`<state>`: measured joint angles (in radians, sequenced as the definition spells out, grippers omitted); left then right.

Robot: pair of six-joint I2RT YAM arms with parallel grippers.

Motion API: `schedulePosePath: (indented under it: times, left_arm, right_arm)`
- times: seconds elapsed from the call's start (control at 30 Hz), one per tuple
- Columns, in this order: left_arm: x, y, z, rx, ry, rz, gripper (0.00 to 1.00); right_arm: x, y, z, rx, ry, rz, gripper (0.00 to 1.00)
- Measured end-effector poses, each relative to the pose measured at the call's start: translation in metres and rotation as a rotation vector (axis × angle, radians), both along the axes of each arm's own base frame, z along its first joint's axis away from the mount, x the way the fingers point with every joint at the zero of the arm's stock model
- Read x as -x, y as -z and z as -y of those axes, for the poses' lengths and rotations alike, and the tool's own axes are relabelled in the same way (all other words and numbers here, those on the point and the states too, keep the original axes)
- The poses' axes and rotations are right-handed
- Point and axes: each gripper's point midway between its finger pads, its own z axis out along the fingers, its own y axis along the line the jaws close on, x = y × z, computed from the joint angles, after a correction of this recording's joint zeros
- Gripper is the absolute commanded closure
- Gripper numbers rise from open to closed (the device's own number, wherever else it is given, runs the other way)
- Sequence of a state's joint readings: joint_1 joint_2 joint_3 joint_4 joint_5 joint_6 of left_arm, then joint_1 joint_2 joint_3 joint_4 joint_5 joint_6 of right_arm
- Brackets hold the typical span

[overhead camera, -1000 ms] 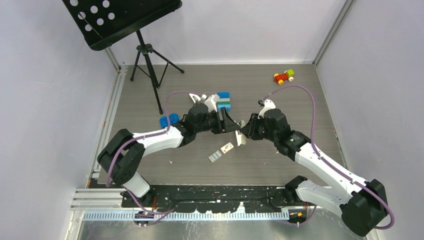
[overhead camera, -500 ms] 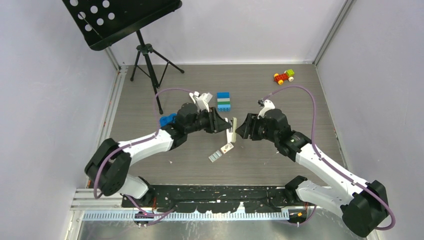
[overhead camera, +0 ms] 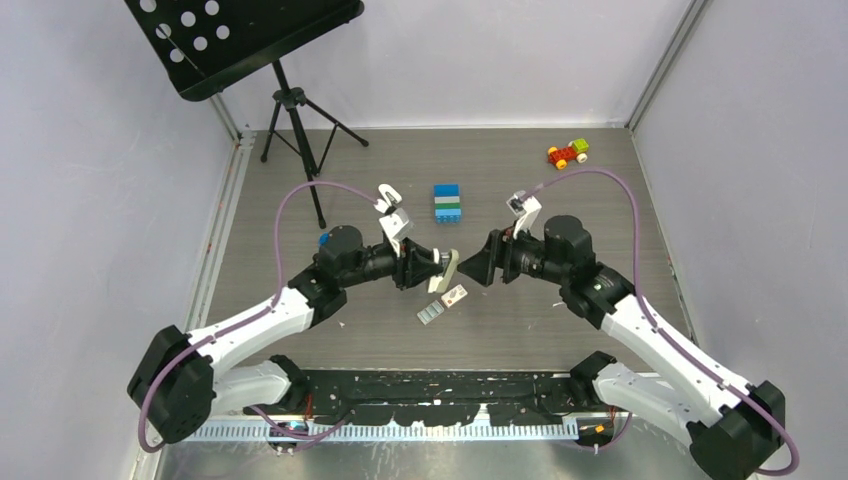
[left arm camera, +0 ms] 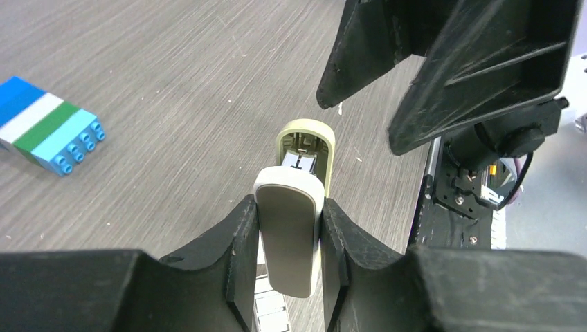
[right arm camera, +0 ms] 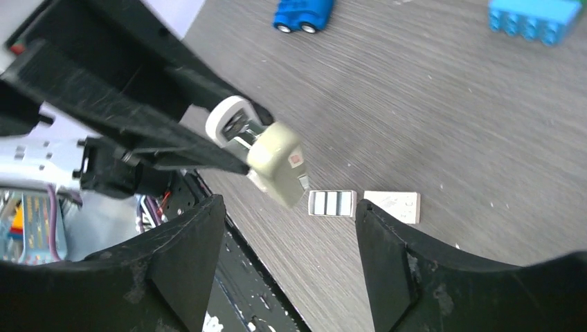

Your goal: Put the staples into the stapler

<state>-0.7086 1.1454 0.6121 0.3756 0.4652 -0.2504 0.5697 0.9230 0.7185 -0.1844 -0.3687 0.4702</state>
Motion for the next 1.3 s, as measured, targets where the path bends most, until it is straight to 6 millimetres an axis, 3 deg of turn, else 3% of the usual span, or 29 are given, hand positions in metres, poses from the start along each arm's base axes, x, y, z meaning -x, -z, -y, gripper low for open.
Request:
schedulePosePath:
  times: [0.37,0.67,1.03,1.13,1.3]
  left_arm:
    - [0.031,-0.017,0.003,0.010,0.199,0.139,0.96]
    - [0.051,-0.038,0.008,0.067,0.318,0.179,0.97]
    - [0.059,-0.052,0.012,0.120,0.355,0.197,0.97]
    - [0.059,-0.053,0.012,0.124,0.354,0.194,0.97]
    - [0.058,-0.055,0.012,0.135,0.342,0.194,1.00]
  right_arm:
    - [0.041,-0.053,-0.003,-0.044,-0.308,0.469,0.33]
    - [0.050,-0.059,-0.012,-0.056,-0.429,0.596,0.35]
    - [0.049,-0.046,-0.026,-0.092,-0.505,0.590,0.50]
    - [0.050,-0.046,-0.027,-0.102,-0.514,0.600,0.61]
    - [0.051,-0.050,-0.029,-0.116,-0.524,0.614,0.97]
